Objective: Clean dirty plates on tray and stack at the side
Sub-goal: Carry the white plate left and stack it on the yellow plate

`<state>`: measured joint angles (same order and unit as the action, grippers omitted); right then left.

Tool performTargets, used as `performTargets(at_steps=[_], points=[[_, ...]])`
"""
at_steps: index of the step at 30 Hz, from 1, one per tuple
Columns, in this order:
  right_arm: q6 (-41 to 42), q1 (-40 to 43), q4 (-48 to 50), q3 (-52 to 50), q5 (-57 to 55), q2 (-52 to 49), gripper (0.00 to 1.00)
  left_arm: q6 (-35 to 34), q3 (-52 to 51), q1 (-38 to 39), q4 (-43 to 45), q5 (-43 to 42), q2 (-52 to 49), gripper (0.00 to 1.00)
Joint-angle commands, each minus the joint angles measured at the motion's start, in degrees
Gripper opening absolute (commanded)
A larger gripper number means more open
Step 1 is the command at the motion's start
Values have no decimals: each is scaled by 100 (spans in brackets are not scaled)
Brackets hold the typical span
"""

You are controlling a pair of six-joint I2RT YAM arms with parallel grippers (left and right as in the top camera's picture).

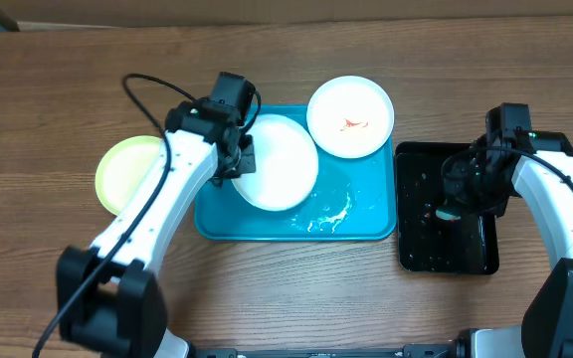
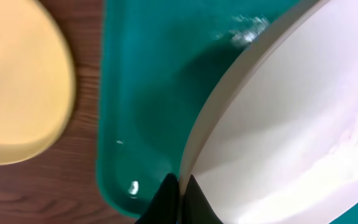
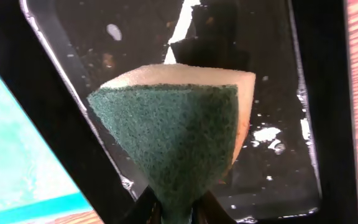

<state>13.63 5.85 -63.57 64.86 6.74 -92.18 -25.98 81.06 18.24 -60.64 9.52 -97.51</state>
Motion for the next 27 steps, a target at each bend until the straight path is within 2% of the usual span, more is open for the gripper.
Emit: performTargets(at_steps=[1, 10, 17, 27], points=[[-42, -35, -2, 72, -212, 109, 15, -588, 136, -15, -50, 1233, 468, 4], [-42, -35, 4, 35, -223, 109, 24, -835, 133, 111, -20, 2789, 654, 4], [-44, -35, 24, -79, -225, 109, 26, -828, 133, 710, 243, 4017, 649, 4], [-44, -35, 24, -79, -225, 109, 27, -223, 133, 1375, 662, 4769, 645, 4]])
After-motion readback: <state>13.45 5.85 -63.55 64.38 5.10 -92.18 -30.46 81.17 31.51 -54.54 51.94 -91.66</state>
